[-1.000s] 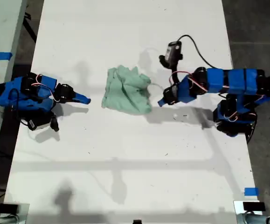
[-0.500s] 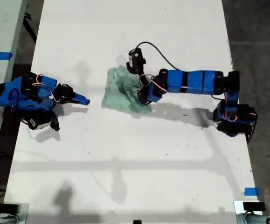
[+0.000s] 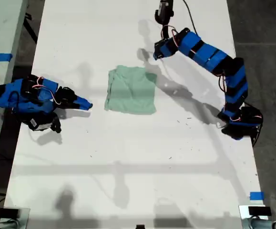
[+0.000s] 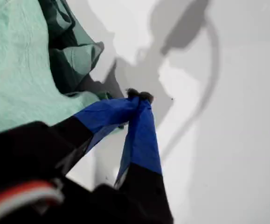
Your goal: Fold tshirt
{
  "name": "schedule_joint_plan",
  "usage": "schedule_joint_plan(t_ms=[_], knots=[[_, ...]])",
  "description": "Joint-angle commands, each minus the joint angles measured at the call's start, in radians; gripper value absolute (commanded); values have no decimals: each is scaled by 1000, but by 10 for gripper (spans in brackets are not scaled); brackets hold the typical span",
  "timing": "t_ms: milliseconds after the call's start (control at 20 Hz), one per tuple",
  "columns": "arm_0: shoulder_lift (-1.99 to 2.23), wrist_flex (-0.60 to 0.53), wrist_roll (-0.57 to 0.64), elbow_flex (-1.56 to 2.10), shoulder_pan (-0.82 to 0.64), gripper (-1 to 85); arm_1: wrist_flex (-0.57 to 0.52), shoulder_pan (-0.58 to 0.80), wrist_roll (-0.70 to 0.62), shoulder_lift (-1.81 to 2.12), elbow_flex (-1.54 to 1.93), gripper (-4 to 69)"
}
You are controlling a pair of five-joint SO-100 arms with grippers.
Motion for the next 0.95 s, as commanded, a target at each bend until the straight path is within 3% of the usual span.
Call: schedule_joint_plan(t_ms=[0, 150, 300, 550, 650, 700, 750, 800, 850, 900], knots=[[101, -8, -6, 11, 38, 89, 169, -23, -8, 273, 57, -11], [101, 0, 44, 11, 41, 114, 213, -149, 78, 653, 445, -11], [101, 2, 46, 11, 41, 115, 261, -314, 284, 1072, 854, -11], [101, 2, 46, 11, 41, 115, 169, -623, 813, 1842, 1678, -11], [101, 2, 46, 11, 41, 115, 313, -755, 1074, 2345, 1956, -12], [101, 2, 46, 12, 41, 115, 322, -798, 1052, 2471, 2014, -10], [103, 2, 46, 12, 41, 116, 290, -808, 1118, 2457, 2059, -9], [103, 2, 46, 12, 41, 117, 261, -825, 1164, 2454, 2091, 47], [103, 2, 46, 11, 40, 117, 261, -834, 1150, 2459, 2091, 55], [103, 2, 46, 11, 38, 117, 261, -830, 1008, 2459, 2091, 56]])
